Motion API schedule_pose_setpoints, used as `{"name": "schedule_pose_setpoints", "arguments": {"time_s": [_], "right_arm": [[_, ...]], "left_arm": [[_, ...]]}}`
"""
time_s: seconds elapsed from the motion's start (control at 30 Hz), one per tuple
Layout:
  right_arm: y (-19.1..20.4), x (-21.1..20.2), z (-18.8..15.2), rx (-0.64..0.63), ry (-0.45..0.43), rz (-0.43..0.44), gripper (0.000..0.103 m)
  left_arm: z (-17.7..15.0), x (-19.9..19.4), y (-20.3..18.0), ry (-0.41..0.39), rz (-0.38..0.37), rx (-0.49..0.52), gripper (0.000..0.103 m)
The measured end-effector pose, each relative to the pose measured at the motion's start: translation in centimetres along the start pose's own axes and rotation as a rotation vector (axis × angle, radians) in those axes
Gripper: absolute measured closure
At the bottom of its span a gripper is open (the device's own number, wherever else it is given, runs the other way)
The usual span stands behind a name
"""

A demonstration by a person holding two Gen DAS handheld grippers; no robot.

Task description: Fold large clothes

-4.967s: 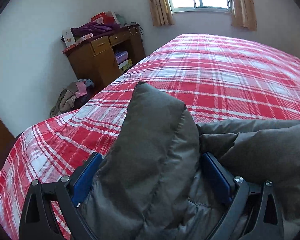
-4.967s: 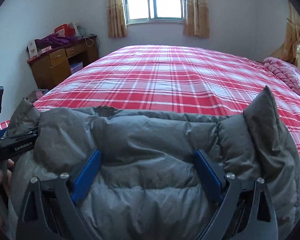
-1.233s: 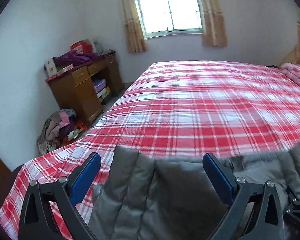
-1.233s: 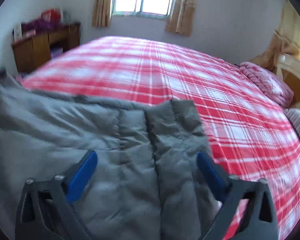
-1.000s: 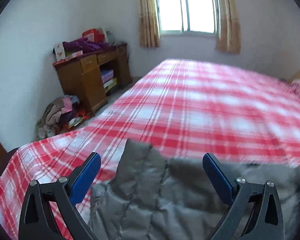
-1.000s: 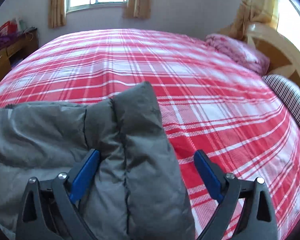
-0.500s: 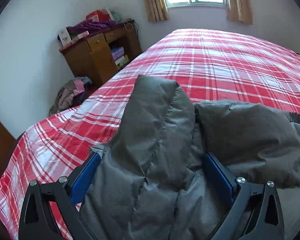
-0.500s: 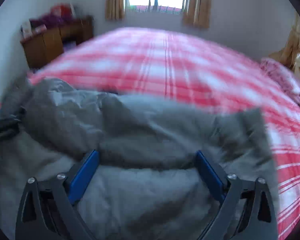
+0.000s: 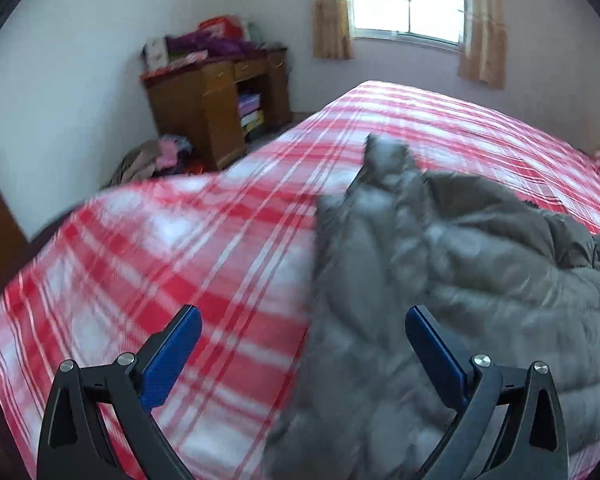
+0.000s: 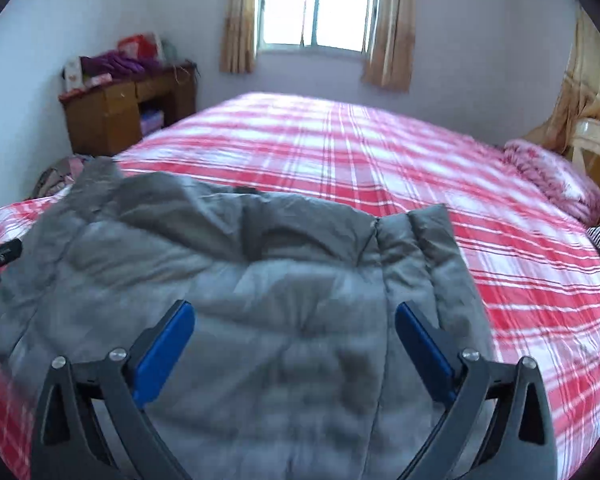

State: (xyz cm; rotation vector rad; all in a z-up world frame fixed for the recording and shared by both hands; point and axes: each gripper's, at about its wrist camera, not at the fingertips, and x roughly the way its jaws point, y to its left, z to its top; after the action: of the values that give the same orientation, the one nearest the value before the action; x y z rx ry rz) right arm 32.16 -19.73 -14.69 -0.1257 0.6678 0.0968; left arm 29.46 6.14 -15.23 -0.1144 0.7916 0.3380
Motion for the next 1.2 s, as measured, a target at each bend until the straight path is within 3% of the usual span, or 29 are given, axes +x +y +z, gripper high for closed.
{"name": "schedule_pose_setpoints", "arguments": {"time_s": [0.1, 0.2, 0.3, 0.53, 0.73, 0.9, 1.0, 1.2], "right_arm": [[1.6, -1.7, -2.1, 0.014, -0.033, 0.028, 0.0], [3.9, -0.3, -3.9, -0.04, 0.021, 0.027, 0.0], [4.9, 2.5, -5.6, -0.091, 0.082, -0.024, 0.0], [5.1, 3.8, -6.7, -0.105, 0.089, -0.04, 0.0], [5.7, 3.1, -7.5, -0.106, 0.081, -0.05, 0.0], [5.9, 2.8, -7.7, -0.105, 0.076, -0.055, 0.0], [6.1, 2.7, -7.7, -0.106, 0.076, -0.057, 0.0], [6.5, 2.5, -7.5, -0.125, 0.08, -0.084, 0.0]], "left_arm": [[-1.6, 1.2, 0.6, 0.065, -0.02, -0.041, 0.001], [-2.6, 2.2, -0.2, 0.091, -0.04, -0.034, 0.001], [-3.0, 3.1, -1.2, 0.097, -0.068, -0.021, 0.001], [-3.4, 3.9, -2.3, 0.095, -0.102, -0.029, 0.005], [-3.5, 4.0, -3.1, 0.106, -0.191, -0.029, 0.031], [-3.5, 3.3, -4.0, 0.096, -0.261, 0.014, 0.07], [-3.5, 2.5, -4.4, 0.078, -0.259, 0.049, 0.087], [-2.7, 0.9, -2.7, 0.045, -0.273, 0.031, 0.094]]}}
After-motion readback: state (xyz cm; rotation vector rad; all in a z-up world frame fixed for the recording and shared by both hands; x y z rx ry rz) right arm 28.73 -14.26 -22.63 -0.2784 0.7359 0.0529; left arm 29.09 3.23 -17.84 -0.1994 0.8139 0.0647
